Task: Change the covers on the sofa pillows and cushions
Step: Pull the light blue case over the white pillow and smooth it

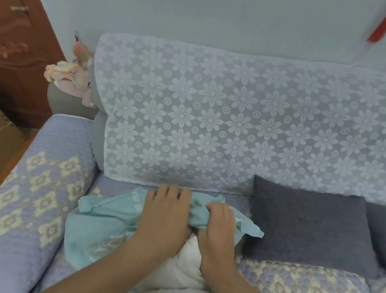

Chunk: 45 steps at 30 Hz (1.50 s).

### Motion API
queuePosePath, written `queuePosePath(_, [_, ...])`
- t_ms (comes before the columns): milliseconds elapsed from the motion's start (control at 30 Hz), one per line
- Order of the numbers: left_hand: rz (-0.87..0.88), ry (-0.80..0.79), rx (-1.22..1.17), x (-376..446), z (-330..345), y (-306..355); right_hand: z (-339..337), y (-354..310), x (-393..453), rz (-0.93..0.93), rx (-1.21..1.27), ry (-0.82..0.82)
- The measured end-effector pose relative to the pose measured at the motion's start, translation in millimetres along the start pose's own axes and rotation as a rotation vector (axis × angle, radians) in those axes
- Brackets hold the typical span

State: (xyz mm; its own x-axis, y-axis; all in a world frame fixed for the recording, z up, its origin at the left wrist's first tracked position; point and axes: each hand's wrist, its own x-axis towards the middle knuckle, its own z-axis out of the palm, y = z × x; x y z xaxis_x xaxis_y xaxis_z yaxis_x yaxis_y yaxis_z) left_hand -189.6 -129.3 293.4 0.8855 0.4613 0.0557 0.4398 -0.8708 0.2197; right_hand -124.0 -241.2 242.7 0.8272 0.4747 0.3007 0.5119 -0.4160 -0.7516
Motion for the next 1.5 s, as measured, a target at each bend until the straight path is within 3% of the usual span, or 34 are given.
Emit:
queuePosePath(100, [0.177, 0.349, -0.039, 13, 23, 3, -5, -3, -3, -0.043, 0.035, -0.042])
queuePosePath(167, [0.217, 0.550, -0.141, 7, 31, 4, -10, 3, -1, -0.044, -0.069, -0.122])
queuePosePath(233, [0.249, 0.627, -0.220, -6, 32, 8, -13, 13, 5, -0.074, -0.197, -0.117])
queuePosePath(400, [0.277, 0.422, -0.142, -22, 40, 5, -22, 23, 16, 0.076, -0.121, 0.093])
queuePosePath(567, [0.142, 0.166, -0.076, -16, 42, 2, -16, 23, 10, 0.012, -0.019, 0.080])
queuePosePath(700, [0.025, 0.313, -0.399, -17, 27, 12, -16, 29, 6, -0.112, -0.047, 0.016])
queuePosePath(833, [0.232, 0.393, -0.348, -24, 43, 8, -18, 30, 1, -0.278, -0.092, -0.051])
queuePosePath(1000, [0.052, 0.188, -0.334, -26, 32, 3, -17, 27, 3, 0.015, 0.078, -0.082])
queuePosePath(1100, [-0.108, 0.163, -0.333, -18, 26, 1, -17, 18, 4, 0.135, 0.224, -0.183])
queuePosePath(1167, [-0.293, 0.173, -0.480, -10, 21, -2, -22, 11, 10, 0.189, 0.277, -0.329])
queuePosePath(1233, [-0.362, 0.127, -0.609, -4, 18, -9, -31, 9, 22, 0.176, 0.272, -0.524])
queuePosePath(1300, [-0.418, -0.099, -0.777, 0, 10, -19, -46, 9, 38, 0.198, 0.257, -0.686])
queuePosePath(1400, [-0.568, -0.521, -1.363, 6, -9, -28, -61, 15, 60, 0.379, 0.381, -0.907])
queuePosePath(1500, [-0.647, -0.613, -1.645, 14, -20, -29, -59, 22, 73, 0.599, 0.592, -1.014])
